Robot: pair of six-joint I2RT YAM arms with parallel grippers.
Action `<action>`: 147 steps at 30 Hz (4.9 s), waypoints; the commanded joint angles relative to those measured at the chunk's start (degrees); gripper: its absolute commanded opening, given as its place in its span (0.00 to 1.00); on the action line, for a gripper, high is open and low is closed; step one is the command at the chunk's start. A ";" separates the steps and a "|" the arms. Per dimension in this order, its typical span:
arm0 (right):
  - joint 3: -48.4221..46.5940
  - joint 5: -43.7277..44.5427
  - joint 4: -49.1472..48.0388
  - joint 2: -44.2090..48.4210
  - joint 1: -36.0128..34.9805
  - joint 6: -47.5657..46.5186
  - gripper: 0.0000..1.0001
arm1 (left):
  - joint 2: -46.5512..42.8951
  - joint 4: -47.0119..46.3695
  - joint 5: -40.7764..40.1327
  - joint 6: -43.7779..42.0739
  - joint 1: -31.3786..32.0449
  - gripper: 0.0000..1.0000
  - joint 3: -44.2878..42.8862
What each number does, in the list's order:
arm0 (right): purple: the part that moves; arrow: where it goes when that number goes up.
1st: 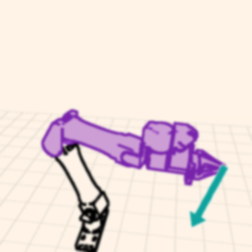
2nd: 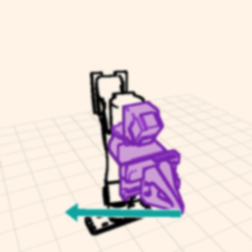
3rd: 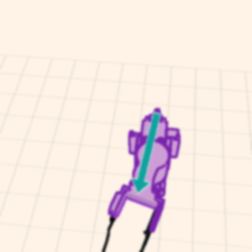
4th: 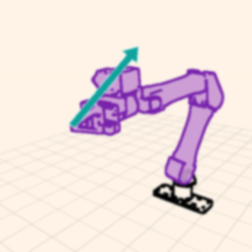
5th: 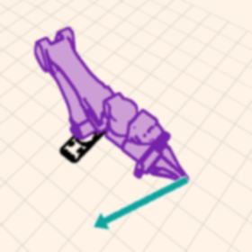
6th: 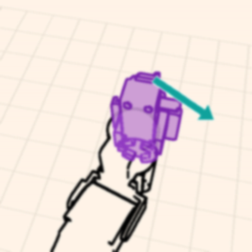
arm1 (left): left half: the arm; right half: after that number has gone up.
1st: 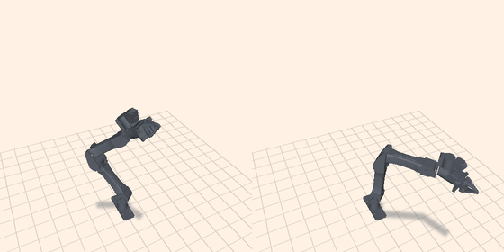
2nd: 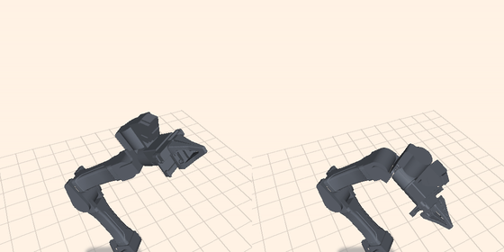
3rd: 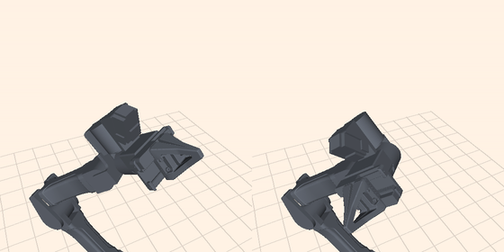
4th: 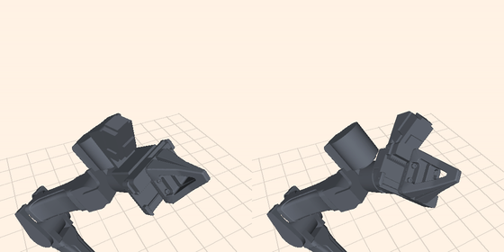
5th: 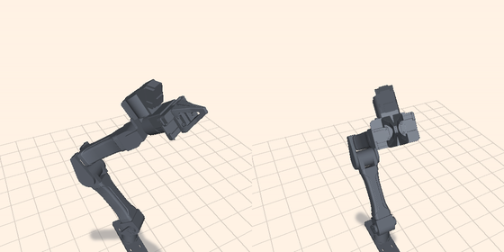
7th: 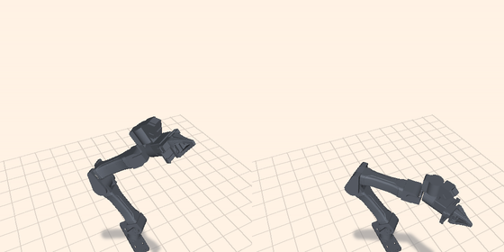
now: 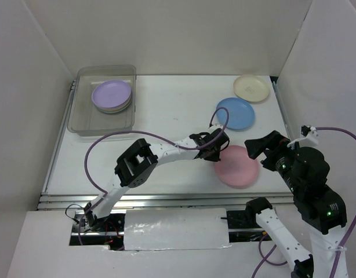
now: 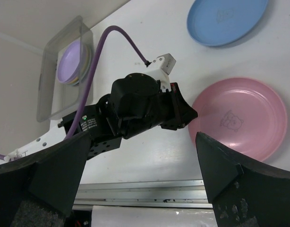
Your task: Place the plates into the plastic bin on the countertop
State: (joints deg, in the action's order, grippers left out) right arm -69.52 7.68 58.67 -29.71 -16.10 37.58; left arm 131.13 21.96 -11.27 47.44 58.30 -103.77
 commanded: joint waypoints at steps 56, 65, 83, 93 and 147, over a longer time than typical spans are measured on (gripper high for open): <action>4.66 -8.03 -12.01 -11.15 -2.45 -1.46 1.00 | 0.35 12.41 16.54 -6.22 -73.86 0.20 -21.39; 6.40 -7.86 -16.74 -13.43 -2.45 -1.99 1.00 | -8.41 16.43 8.75 -7.80 -70.70 0.99 -21.39; -1.65 -5.22 -36.97 -62.54 27.17 10.23 1.00 | -55.43 17.42 10.74 -19.04 -50.33 0.99 20.08; -19.16 -6.63 -31.78 -86.90 30.78 7.94 0.98 | -62.67 15.49 10.56 -22.30 -47.84 0.99 32.66; 0.51 -3.10 -30.35 -43.09 -5.37 4.35 1.00 | -31.12 12.49 12.68 -6.05 -55.55 0.00 4.81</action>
State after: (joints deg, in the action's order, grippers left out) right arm -72.36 6.70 31.64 -78.41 -25.08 42.11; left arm 98.52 33.39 8.71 39.46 12.14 -94.26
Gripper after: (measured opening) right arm 0.996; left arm 0.085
